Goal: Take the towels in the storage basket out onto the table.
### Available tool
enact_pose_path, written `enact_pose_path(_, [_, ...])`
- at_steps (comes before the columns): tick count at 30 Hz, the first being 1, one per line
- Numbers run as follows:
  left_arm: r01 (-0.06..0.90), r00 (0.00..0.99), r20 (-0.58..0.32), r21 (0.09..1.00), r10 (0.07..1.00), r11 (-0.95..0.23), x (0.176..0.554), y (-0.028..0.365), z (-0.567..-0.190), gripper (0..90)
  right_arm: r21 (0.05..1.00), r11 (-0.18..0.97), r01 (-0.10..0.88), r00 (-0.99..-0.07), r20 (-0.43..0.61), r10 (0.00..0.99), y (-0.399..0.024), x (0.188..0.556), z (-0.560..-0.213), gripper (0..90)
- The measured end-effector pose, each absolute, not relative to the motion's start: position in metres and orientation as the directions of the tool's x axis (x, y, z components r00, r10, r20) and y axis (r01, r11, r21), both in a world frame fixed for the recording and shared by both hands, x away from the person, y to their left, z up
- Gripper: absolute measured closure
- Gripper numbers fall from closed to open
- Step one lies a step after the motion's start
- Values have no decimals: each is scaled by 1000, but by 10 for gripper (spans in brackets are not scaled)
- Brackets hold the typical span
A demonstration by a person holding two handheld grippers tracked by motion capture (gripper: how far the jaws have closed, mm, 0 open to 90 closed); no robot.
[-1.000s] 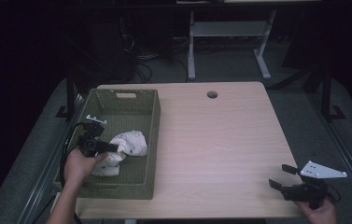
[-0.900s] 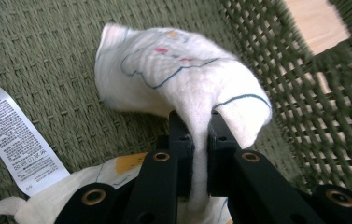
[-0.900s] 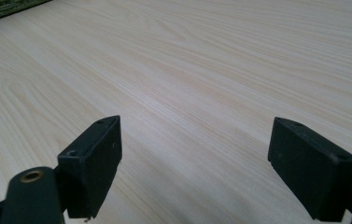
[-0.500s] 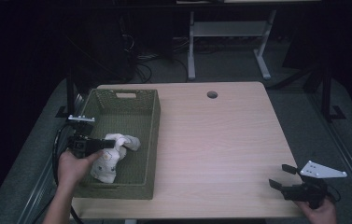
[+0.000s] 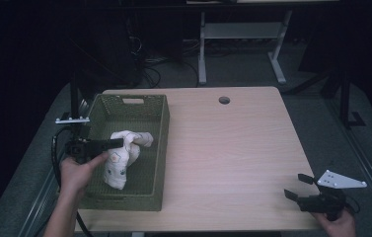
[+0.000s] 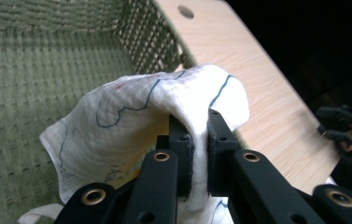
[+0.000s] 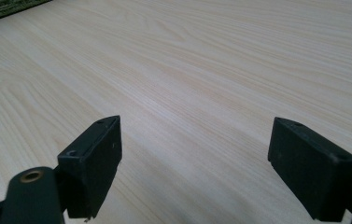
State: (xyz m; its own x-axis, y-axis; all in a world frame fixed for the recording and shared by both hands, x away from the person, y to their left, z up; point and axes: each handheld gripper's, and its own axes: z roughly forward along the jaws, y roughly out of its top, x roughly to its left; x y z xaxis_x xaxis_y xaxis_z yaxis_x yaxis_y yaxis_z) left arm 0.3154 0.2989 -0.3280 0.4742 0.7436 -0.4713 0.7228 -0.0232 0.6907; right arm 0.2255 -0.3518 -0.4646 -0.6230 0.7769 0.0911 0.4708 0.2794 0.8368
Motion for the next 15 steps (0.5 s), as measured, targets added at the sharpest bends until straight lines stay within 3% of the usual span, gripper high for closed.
enact_pose_path(15, [708, 491, -601, 697, 630, 112, 319, 298, -312, 834, 841, 281, 462, -626, 85, 775, -351, 226, -464, 172])
